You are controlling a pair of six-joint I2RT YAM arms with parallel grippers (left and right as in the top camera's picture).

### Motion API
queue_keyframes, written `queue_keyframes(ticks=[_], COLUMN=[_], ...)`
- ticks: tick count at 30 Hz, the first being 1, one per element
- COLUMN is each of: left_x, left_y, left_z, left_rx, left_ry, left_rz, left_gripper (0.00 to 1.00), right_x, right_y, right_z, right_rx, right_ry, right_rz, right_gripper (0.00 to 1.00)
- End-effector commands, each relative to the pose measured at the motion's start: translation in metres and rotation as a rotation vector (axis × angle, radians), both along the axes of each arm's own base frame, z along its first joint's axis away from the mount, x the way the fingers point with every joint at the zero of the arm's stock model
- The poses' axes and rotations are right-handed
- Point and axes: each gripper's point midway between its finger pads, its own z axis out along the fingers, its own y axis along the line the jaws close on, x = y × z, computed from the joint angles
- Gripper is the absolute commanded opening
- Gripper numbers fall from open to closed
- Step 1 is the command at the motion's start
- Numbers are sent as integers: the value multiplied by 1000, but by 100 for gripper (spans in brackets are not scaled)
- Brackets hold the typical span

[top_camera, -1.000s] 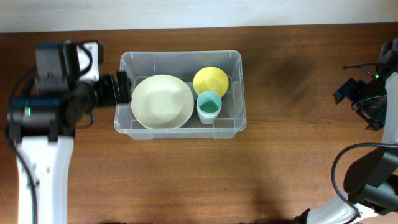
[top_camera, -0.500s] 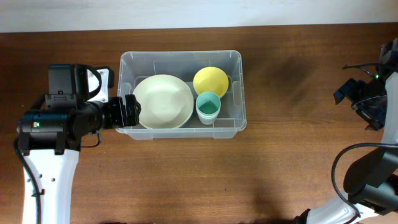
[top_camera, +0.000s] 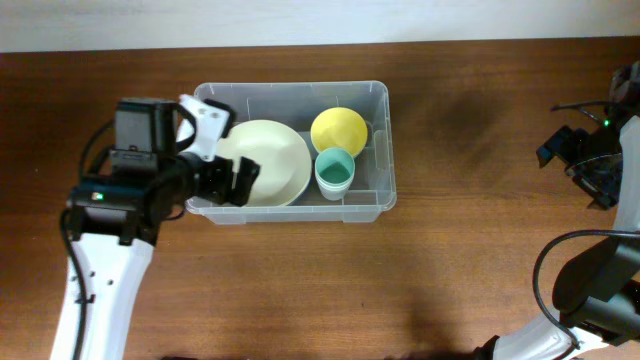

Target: Pack container

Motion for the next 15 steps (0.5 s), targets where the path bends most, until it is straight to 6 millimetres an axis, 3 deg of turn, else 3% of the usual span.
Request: queue_keyframes(ticks=[1, 7, 11, 15], left_x=[5, 3, -11, -28], left_y=[-11, -8, -1, 4], left_z=[-4, -26, -48, -55], left_rx=[24, 82, 90, 79], left_ry=[-81, -252, -410, -607], left_rz=[-109, -165, -145, -122], left_gripper=[100, 100, 100, 100], right_x=[-1, -1, -1, -1], right_y=[0, 0, 0, 0], right_z=[-2, -2, -2, -2], right_rx=[2, 2, 2, 2], right_ry=[8, 8, 8, 8], right_rz=[-4, -4, -4, -4], right_gripper=[99, 99, 99, 99])
